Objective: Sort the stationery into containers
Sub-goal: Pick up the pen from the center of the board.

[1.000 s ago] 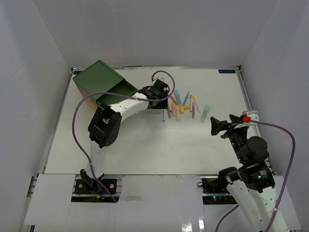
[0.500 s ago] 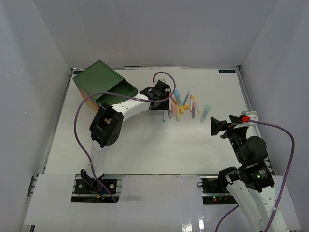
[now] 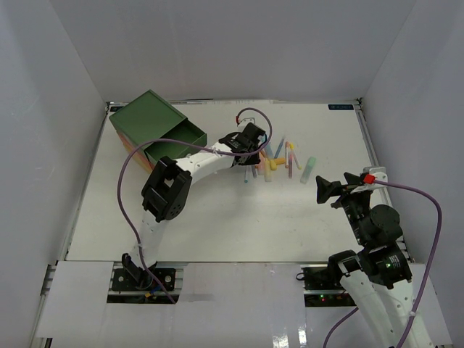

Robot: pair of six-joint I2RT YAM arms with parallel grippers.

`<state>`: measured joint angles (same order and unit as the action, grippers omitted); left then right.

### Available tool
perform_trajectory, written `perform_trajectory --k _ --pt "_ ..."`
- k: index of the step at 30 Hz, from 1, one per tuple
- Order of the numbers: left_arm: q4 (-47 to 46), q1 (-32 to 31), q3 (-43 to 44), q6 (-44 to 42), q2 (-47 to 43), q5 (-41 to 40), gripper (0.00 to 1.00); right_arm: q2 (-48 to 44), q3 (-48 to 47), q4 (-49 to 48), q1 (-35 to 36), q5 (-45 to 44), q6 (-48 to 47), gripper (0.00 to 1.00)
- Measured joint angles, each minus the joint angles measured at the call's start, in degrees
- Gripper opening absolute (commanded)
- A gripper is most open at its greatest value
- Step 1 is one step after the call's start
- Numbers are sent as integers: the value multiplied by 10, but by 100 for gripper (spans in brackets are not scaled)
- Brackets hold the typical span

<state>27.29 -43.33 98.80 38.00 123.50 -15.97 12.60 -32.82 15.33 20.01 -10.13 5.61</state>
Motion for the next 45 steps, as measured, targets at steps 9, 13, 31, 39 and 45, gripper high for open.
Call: perform_trajectory --k 9,13,31,39,45 --pt "-3 0 22 11 49 -12 36 -3 0 0 0 0 0 90" --pt "-3 0 31 15 69 -17 35 -4 1 0 0 0 0 90" --pt "2 0 52 14 84 -37 23 -10 8 0 2 0 0 90" --pt "3 -3 53 6 84 -37 6 -10 8 0 3 0 0 90" --pt "12 -4 53 -10 76 -22 4 -10 8 0 3 0 0 90"
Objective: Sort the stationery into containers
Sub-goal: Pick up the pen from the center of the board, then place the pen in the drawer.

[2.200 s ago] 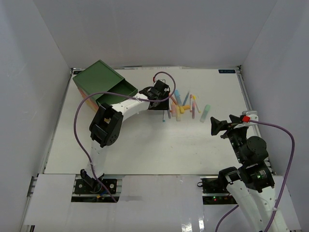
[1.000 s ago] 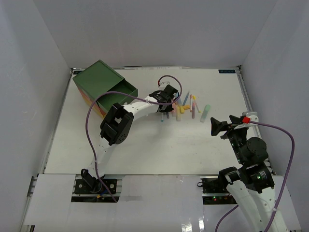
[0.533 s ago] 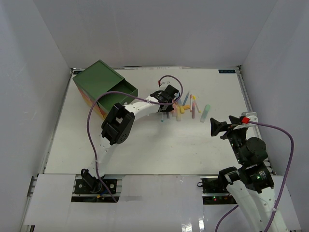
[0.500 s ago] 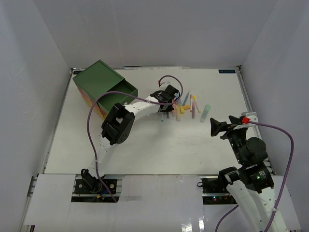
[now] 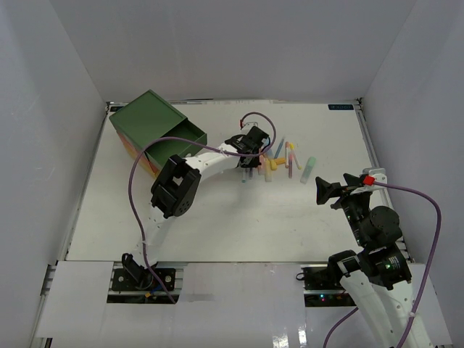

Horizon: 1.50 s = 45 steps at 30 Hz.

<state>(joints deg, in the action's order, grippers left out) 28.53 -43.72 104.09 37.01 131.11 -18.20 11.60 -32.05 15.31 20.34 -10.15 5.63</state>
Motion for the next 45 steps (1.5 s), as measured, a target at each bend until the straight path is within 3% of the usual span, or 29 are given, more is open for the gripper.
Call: perform_trajectory --k 10,18,23,32,43,44,45 --pt "46 -11 45 -76 -132 36 6 0 0 0 0 0 0 90" --pt "87 6 66 -210 -299 -19 10 0 0 0 0 1 0 90" --pt "98 56 -18 -310 -386 -47 10 2 0 0 0 3 0 90" --pt "82 157 -209 -442 -489 -20 11 15 0 0 0 9 0 90" --pt "38 181 -251 -486 -504 4 53 70 -18 13 0 34 -2 90" --pt "35 182 -250 -485 -504 4 64 89 -30 17 0 39 -3 90" --pt "35 183 -249 -485 -504 4 69 106 -42 22 0 44 -5 90"
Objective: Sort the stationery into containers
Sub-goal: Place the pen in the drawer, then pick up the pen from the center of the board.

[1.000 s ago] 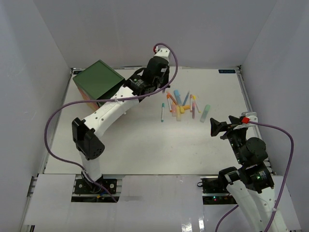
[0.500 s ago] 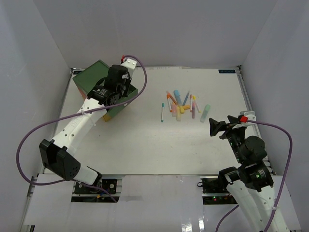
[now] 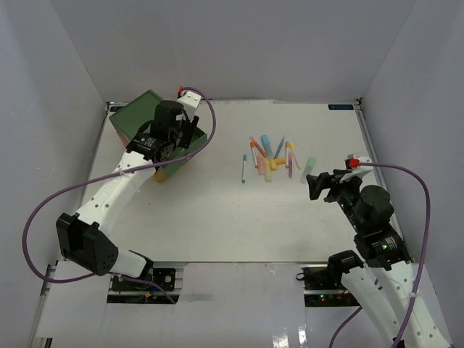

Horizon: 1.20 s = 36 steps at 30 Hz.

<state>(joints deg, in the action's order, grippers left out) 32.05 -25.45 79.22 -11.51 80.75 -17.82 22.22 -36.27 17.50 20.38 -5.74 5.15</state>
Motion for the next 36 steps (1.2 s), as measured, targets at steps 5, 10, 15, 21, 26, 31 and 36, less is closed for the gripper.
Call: perform_trajectory --k 5,10,15,21,26,31,36 --pt "8 2 27 28 0 -2 95 113 -84 26 0 29 -7 90" --pt "9 2 58 87 -19 -10 98 247 -168 49 0 20 1 90" --pt "-4 2 24 151 -106 -4 98 353 -200 56 0 -1 10 90" --pt "-90 3 -118 206 -234 81 98 504 -259 56 -2 -32 7 97" --pt "-133 3 -219 222 -245 149 98 607 -289 47 -17 -33 4 77" --pt "-143 3 -264 229 -247 156 98 677 -288 39 -30 -24 20 68" --pt "-170 3 -274 232 -278 154 98 718 -285 18 -31 -10 40 62"
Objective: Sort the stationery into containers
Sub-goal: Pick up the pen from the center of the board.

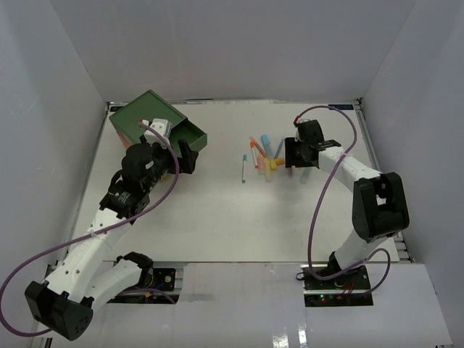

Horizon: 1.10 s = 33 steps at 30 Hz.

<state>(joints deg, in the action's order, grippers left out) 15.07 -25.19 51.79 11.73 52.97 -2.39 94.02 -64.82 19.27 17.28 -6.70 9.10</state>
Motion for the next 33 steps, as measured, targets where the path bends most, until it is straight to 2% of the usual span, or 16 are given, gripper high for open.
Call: perform_trajectory --k 16,21,27,33 --pt "-24 0 -9 3 -23 -11 98 70 39 -50 0 2 38 48" --pt "-31 0 -11 4 -22 -12 98 84 39 -64 0 -10 40 47" --pt "-31 0 -16 4 -21 -12 98 90 39 -80 1 -29 40 38" --pt "-28 0 -15 13 -21 -12 98 93 39 -91 1 -45 40 21"
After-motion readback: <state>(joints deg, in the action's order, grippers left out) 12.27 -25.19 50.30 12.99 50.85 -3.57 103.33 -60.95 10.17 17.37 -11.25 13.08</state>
